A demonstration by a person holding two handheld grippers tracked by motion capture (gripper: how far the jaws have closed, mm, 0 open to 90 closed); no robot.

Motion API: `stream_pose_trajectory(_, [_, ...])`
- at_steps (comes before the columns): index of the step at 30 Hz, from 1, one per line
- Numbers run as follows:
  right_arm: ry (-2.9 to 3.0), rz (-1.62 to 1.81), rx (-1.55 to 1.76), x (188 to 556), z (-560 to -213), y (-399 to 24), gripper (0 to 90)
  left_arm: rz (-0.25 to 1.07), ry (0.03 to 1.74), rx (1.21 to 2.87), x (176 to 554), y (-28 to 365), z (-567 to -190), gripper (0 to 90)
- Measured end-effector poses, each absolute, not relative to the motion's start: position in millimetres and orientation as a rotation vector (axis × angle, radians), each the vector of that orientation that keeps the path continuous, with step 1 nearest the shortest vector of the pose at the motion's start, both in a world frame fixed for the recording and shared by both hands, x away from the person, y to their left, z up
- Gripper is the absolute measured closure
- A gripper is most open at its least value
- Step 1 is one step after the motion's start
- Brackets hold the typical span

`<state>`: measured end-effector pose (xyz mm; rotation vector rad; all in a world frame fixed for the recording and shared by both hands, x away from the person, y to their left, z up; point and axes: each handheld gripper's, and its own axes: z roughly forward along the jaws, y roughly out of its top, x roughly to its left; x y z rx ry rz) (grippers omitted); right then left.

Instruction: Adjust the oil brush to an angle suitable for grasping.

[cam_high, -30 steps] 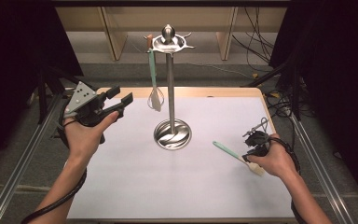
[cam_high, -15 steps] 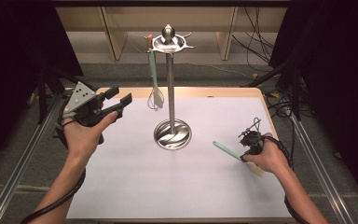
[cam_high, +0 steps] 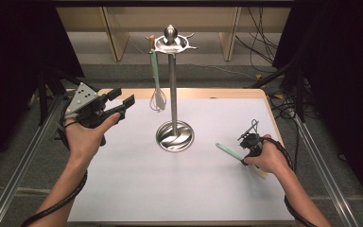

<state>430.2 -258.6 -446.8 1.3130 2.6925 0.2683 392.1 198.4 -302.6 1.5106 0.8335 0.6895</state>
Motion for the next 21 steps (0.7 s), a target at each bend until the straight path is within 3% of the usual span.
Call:
stream_pose_trajectory(11, [2.716, 0.24, 1.291, 433.4, -451.9, -257.5, 68.0, 0.682, 0.839, 1.513, 393.4, 198.6, -303.8, 43.9])
stream_pose_trajectory(21, [2.729, 0.227, 1.33, 432.0, -451.7, -254.3, 78.0, 0.692, 0.838, 1.517, 393.9, 198.8, -304.3, 43.8])
